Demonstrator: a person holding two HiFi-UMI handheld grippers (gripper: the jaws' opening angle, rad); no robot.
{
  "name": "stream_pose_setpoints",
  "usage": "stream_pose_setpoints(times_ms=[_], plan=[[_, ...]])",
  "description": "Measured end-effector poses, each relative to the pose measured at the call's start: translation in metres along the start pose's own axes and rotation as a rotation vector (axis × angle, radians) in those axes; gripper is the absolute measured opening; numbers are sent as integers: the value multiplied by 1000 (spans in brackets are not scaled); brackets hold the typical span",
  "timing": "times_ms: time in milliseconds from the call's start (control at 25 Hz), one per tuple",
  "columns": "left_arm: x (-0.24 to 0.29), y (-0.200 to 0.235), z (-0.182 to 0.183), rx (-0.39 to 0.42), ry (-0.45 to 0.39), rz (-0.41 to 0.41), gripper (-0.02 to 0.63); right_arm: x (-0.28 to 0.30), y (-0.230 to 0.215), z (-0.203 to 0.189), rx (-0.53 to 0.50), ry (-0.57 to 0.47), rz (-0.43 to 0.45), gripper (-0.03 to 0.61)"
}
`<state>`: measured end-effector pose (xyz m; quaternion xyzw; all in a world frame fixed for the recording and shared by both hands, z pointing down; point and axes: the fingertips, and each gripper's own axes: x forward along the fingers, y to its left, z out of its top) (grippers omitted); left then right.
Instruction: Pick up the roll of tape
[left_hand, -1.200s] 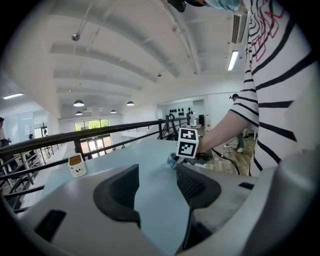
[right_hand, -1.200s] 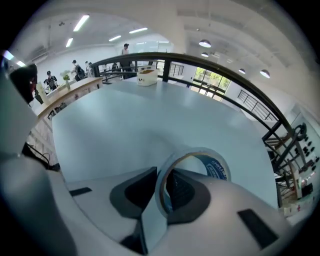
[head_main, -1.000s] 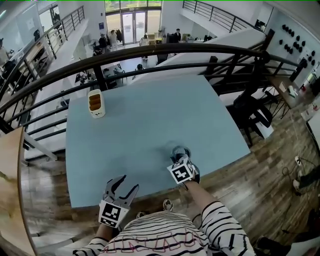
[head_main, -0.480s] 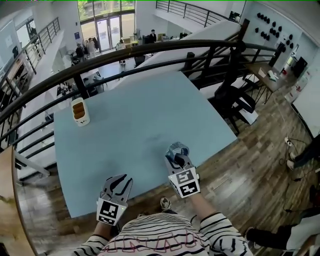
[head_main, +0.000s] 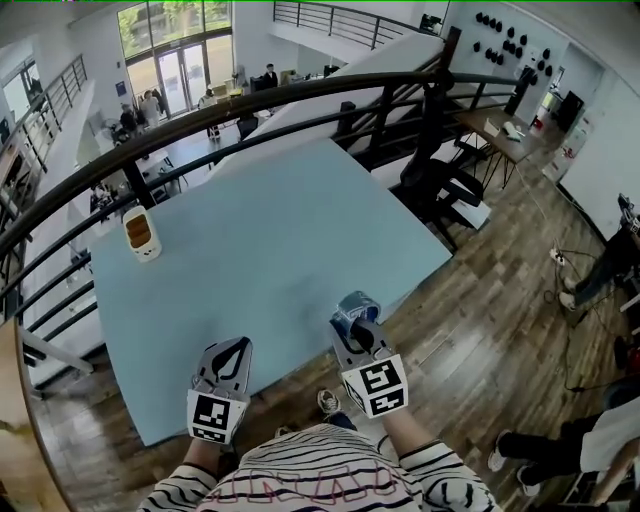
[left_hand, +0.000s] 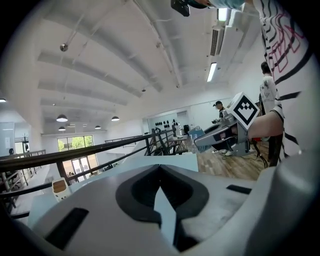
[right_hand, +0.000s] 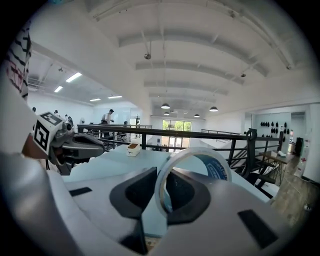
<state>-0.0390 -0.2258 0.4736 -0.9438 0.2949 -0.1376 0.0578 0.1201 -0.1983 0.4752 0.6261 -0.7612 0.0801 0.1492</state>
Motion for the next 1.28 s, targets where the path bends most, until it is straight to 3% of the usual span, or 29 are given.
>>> stream_pose_setpoints(times_ms=[600, 1280], plan=[[-13, -18, -6, 20, -32, -90, 25, -39, 28, -15, 60, -34, -73, 71], [-7, -17, -10, 13, -45, -122, 25, -25, 29, -13, 56, -46, -77, 71]])
